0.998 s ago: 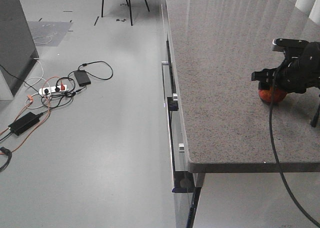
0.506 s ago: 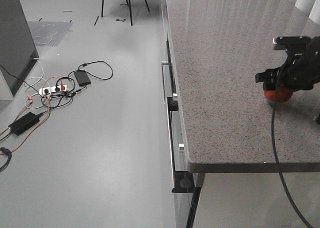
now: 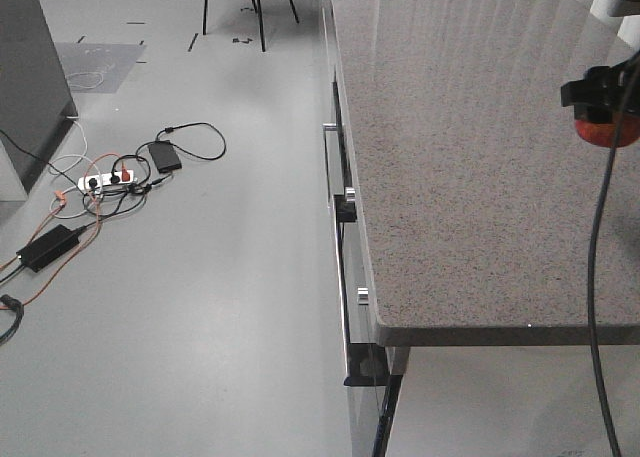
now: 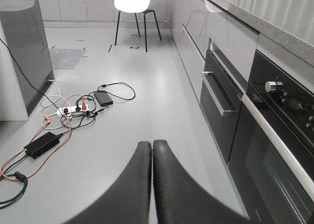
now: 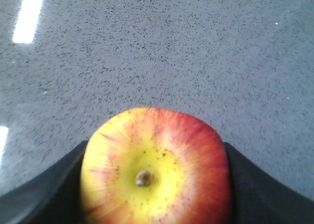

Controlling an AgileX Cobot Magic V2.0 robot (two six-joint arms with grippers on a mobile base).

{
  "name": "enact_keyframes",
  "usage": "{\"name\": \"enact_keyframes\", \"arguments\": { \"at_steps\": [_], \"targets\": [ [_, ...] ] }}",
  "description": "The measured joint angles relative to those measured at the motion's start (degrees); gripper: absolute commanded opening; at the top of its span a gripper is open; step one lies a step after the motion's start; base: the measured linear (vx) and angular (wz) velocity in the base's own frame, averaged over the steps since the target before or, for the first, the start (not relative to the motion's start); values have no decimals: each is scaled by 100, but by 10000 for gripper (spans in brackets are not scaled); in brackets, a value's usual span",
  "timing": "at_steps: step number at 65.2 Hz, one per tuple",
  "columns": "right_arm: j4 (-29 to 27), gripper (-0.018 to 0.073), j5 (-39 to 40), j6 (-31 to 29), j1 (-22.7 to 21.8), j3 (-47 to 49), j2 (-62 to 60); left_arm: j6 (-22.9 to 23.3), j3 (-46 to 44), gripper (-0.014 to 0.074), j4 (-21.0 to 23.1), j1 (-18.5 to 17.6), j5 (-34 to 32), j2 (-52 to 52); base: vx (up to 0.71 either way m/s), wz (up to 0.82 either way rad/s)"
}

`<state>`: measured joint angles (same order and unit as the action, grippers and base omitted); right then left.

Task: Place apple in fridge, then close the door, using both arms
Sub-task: 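Lift the apple off the countertop with the right gripper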

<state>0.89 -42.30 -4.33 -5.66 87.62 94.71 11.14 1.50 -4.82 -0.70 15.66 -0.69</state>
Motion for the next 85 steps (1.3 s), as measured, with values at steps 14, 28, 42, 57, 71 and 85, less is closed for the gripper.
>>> {"name": "enact_keyframes", "arguments": {
  "at_steps": [14,28,42,57,71,85],
  "targets": [
    [-203,215,172,0,0,-1211,-1353,0,0,-6,0,0,0,0,0,0],
    [-298,215,169,-140,0,-2493,-2941,0,0,-6,0,0,0,0,0,0],
    [-303,215,303,-216,0,-3441,-4331,0,0,-6,0,0,0,0,0,0],
    [-380,215,145,-216,0,-3585,-4776,0,0,-6,0,0,0,0,0,0],
    [-555,215,22,-216,0,-3615,-4777,0,0,-6,0,0,0,0,0,0],
    [-566,215,22,-235,0,-3626,-4777,0,0,-6,0,0,0,0,0,0]
  ]
}}
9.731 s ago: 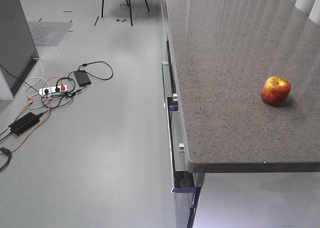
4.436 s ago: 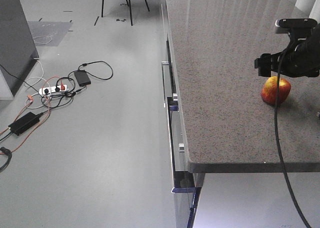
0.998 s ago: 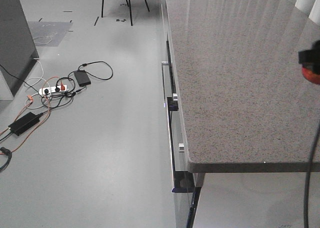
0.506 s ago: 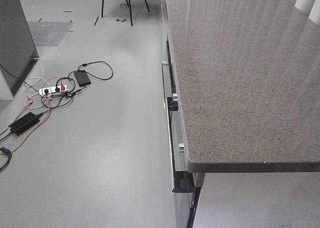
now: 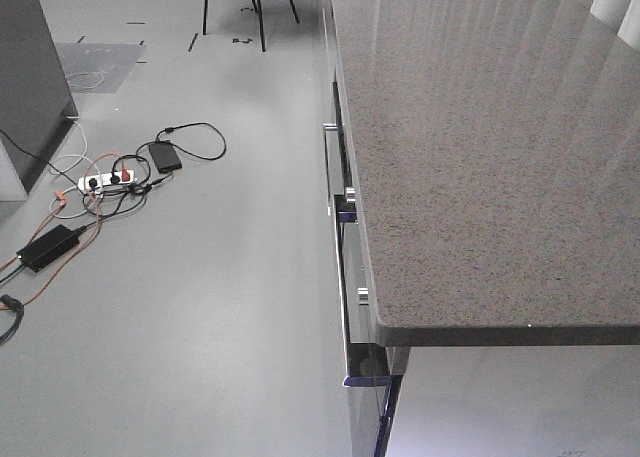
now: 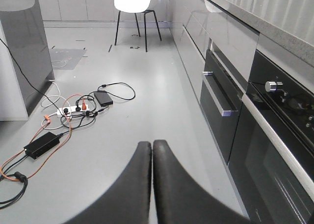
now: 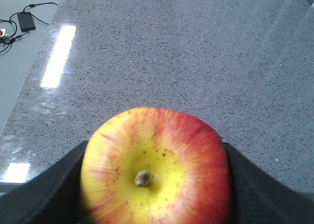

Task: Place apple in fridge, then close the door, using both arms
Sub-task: 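Lift the apple off the countertop with the right gripper, then turn the base away from the countertop holding the apple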

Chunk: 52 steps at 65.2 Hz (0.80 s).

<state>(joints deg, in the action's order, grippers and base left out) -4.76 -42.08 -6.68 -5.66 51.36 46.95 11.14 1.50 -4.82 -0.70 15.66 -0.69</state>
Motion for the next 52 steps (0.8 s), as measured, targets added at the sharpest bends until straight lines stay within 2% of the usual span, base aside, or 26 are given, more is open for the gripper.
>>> {"name": "enact_keyframes", "arguments": {
  "at_steps": [52],
  "targets": [
    [-18,215,0,-24,0,0,0,0,0,-6,0,0,0,0,0,0]
  ]
}}
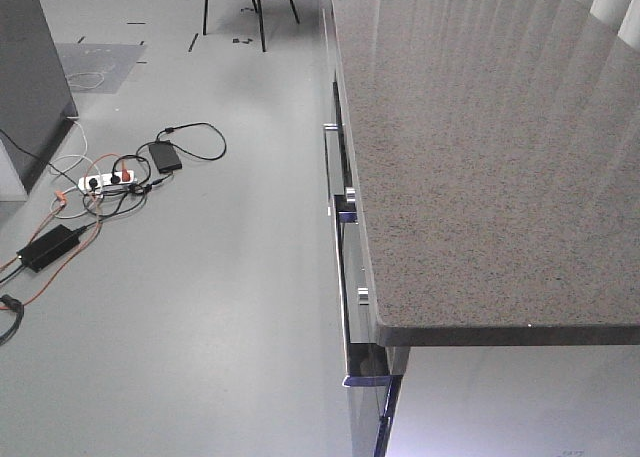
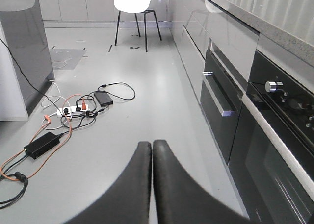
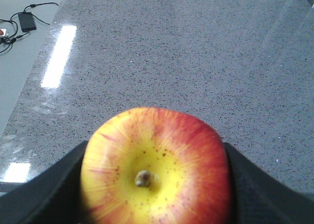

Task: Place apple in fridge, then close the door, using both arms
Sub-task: 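Turn the base away from the countertop holding the apple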

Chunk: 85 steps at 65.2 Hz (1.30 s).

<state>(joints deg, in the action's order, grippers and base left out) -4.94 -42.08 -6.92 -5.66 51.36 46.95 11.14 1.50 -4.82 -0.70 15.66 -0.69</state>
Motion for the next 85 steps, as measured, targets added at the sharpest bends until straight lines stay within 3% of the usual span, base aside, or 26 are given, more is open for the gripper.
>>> {"name": "enact_keyframes", "arguments": {
  "at_steps": [85],
  "targets": [
    [-5,215,0,-17,0,0,0,0,0,-6,0,0,0,0,1,19]
  ]
}}
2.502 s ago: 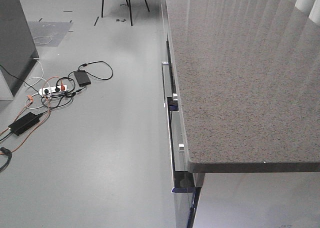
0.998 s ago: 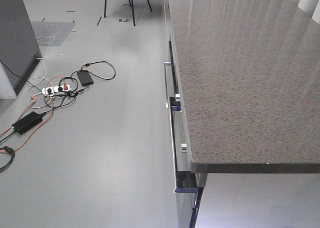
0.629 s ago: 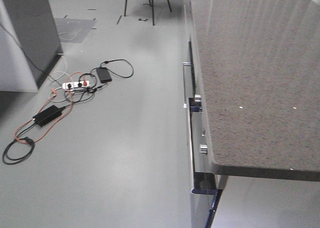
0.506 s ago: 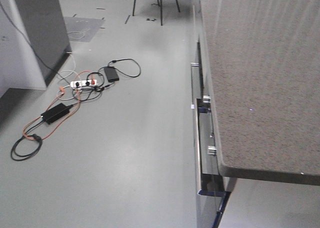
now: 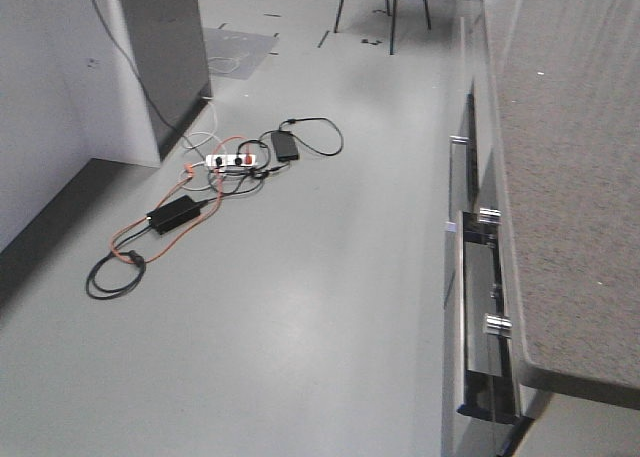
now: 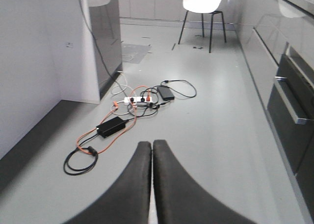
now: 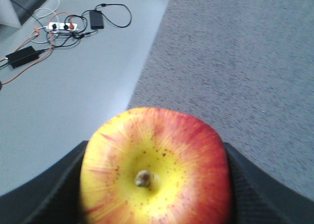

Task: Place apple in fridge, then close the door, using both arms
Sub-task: 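Turn the base away from the countertop holding the apple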

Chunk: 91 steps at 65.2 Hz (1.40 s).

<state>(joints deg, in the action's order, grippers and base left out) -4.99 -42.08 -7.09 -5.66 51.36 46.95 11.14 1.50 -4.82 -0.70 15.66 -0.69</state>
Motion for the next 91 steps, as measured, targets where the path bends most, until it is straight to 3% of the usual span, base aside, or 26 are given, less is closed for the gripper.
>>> {"name": "enact_keyframes", "arguments": {
  "at_steps": [91],
  "targets": [
    [0,215,0,0,0,0,10,0,0,-6,0,0,0,0,3,34]
  ]
}}
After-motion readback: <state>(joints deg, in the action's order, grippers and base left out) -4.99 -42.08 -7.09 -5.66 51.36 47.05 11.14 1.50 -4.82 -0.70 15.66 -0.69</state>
